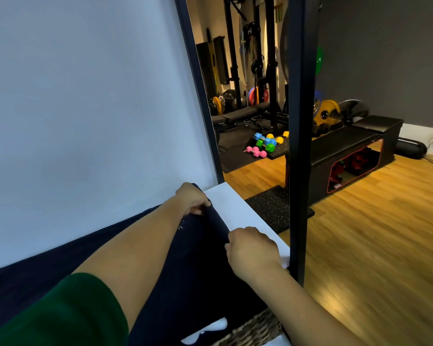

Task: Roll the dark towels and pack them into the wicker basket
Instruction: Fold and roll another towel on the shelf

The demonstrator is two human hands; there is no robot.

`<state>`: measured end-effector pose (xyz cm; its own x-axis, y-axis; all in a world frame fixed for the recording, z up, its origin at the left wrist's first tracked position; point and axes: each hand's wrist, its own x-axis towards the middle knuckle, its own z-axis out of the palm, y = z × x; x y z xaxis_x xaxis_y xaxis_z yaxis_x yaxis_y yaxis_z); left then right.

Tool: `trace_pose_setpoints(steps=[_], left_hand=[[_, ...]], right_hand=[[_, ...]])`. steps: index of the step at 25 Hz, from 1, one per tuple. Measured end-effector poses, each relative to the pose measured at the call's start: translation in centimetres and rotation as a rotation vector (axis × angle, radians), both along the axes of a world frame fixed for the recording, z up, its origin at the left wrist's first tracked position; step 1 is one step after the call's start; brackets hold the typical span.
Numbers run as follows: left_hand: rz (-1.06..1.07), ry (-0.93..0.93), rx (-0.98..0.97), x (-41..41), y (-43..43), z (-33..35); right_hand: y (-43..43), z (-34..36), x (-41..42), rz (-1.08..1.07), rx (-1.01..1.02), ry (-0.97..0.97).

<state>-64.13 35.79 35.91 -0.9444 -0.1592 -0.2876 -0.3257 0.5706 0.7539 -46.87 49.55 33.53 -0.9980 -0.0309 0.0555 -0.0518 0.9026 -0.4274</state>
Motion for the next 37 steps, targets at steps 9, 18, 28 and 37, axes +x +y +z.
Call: trace_pose_setpoints(steps=[9, 18, 28, 37], left_hand=[[-0.050, -0.015, 0.012, -0.9, -0.1, 0.1], [-0.115, 0.109, 0.143, -0.3, -3.4, -2.3], [-0.659, 0.396, -0.898, -1.3, -3.8, -1.0], [-1.167, 0.619, -1.320, -3.5, -6.2, 0.0]], right_hand=[[0.1, 0.7, -0.2, -0.021, -0.084, -0.149], [-3.5, 0.4, 0.5, 0.004, 0.199, 0.134], [-8.5, -2.7, 1.2, 0.181, 0.528, 0.153], [-1.8, 0.2, 0.2, 0.022, -0.188, -0.127]])
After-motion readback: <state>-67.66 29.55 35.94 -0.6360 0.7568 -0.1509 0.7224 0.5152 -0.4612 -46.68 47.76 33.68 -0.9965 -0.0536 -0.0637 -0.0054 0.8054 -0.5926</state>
